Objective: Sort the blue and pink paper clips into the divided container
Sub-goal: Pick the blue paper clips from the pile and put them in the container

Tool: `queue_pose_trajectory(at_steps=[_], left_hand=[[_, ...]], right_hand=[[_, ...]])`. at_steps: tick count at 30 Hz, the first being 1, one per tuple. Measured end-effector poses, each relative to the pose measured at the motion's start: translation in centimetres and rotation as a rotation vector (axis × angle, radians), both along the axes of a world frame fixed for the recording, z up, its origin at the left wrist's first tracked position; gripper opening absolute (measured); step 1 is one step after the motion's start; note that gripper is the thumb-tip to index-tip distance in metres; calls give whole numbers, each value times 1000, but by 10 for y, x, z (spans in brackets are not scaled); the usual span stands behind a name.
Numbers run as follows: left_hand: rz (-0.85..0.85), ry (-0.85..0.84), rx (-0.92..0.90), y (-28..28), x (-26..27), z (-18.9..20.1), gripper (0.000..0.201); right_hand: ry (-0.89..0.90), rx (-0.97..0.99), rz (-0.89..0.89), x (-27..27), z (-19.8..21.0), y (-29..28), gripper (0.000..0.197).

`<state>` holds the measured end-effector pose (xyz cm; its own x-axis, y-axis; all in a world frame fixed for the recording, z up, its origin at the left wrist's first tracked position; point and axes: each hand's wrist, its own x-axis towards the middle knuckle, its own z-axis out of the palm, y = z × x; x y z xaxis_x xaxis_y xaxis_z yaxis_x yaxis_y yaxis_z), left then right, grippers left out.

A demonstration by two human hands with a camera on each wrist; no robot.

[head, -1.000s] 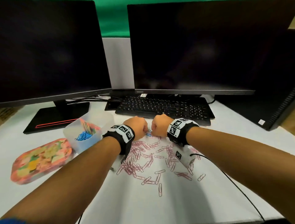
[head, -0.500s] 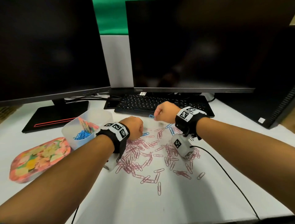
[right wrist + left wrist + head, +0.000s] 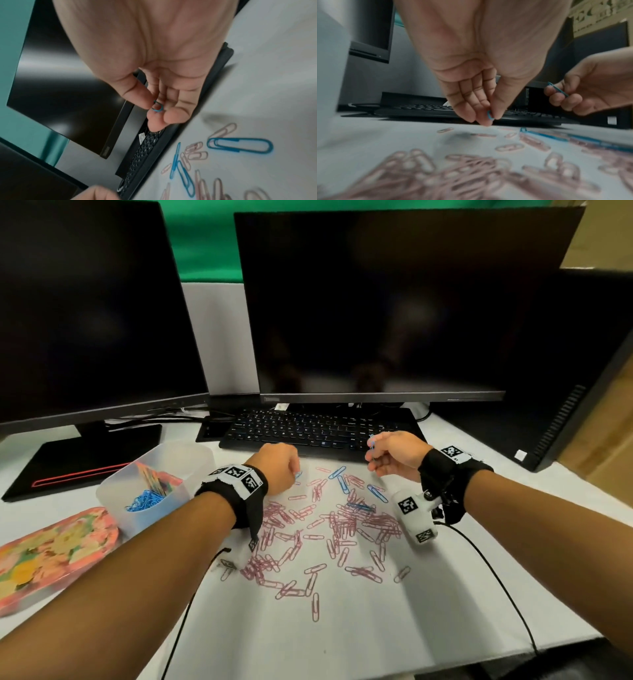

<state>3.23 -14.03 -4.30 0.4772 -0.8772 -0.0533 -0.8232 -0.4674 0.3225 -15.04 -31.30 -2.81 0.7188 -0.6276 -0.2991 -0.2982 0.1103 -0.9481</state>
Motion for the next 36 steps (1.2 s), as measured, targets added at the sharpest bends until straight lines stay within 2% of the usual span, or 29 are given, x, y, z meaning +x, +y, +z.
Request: queue_pose_trajectory(at_steps=[3, 5, 7, 10, 12, 16, 22, 27, 31, 36], left_hand=[[29, 134, -92, -12, -5, -1, 32], [16, 178, -99, -21, -12, -1, 31], [30, 204, -120, -30, -19, -2, 27], [90, 178, -111, -42, -30, -6, 24], [138, 165, -91, -51, -36, -8, 27], [146, 99, -71, -68, -46, -7, 23], [66, -75, 142, -83, -52, -10, 17], [68, -77, 226, -82, -50, -6, 10], [70, -36, 246, -76, -45, -1, 9], [42, -1, 164, -66, -35, 12, 26]], right_hand=[[-61, 62, -43, -6, -3, 3, 19], [-23, -14, -37, -9, -6, 4, 18], [121, -245, 20, -12, -8, 2, 21], [517, -721, 181, -16, -12, 5, 14], [691, -886, 236, -18, -19, 12, 17], [698, -889, 223, -18, -28, 21, 22], [752, -916, 281, -14, -24, 23, 24], [654, -919, 325, -15, -21, 23, 20], [658, -911, 350, -15, -19, 23, 24], [709, -930, 408, -15, -16, 23, 29]])
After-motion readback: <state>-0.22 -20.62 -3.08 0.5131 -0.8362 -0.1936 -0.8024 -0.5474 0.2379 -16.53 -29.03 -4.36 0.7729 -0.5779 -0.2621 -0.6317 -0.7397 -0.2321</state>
